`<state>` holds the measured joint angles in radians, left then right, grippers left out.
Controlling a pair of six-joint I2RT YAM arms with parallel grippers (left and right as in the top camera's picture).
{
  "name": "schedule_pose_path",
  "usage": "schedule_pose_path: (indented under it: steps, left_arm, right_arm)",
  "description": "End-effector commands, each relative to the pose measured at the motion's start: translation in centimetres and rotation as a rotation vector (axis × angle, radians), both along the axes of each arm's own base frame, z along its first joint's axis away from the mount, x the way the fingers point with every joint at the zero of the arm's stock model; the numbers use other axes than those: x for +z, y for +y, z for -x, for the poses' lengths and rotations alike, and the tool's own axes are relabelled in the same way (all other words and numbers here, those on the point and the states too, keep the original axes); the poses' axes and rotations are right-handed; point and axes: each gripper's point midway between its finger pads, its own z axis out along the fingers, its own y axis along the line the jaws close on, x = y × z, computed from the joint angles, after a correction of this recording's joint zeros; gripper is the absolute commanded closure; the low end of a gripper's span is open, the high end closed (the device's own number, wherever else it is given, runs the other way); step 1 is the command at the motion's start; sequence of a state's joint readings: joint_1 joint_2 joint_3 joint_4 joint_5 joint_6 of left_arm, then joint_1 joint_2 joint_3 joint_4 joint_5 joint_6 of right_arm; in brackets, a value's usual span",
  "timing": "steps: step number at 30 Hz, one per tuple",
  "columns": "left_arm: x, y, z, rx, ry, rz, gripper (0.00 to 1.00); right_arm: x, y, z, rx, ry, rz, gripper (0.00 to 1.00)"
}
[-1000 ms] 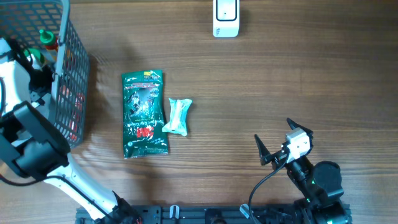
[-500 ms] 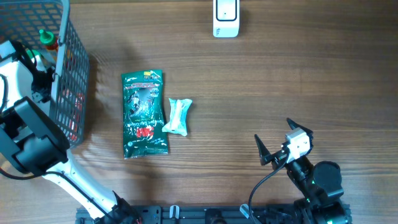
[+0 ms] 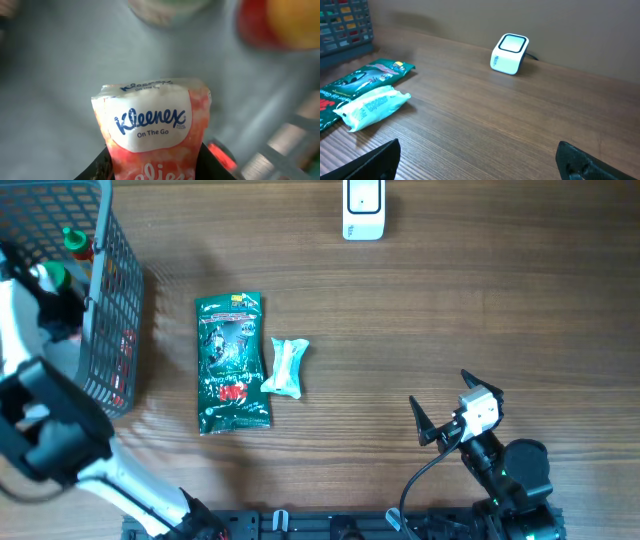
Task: Scan the item barcode
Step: 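Return the left gripper to the basket and grasp the Kleenex pack, then carry the Kleenex pack out and set it above the tissue pack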
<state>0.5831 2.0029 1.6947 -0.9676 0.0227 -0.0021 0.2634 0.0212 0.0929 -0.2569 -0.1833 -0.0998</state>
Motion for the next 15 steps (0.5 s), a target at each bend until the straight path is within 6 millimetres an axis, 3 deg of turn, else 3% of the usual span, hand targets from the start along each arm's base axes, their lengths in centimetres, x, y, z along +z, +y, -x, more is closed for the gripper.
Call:
schedule_pose_path:
  steps: [1,5,7,9,12,15]
  left_arm:
    - [9.9,0.7,0.7,0.052,-0.203,-0.142,0.71]
    - [17.7,-0.6,1.1,0.133,-0.44,-0.166,0.73]
    - [22.0,-2.9,0.8,0.167,-0.617,-0.067,0.71]
    - [25.8,-6.7,0.2,0.134,-0.784,0.119,0.71]
    - [30.9,-14.8,-0.7,-0.095,-0.942,0.403,0.72]
    - [31.7,-21.3,-1.2,-0.278,-0.93,0.501,0.72]
  right_arm:
    - [0.7,0.1,0.1,0.01,-0.022,-0.003,0.0]
    - [0.7,0.1,0.1,0.011,-0.022,-0.004,0.0]
    - [0.7,0.1,0.1,0.011,-0.022,-0.003,0.0]
    - [0.7,0.1,0.1,0.011,-0.022,-0.003,0.0]
    - [0.7,0.1,0.1,0.01,-0.022,-0.003,0.0]
    - [0.7,0.1,0.1,0.011,-0.022,-0.003,0.0]
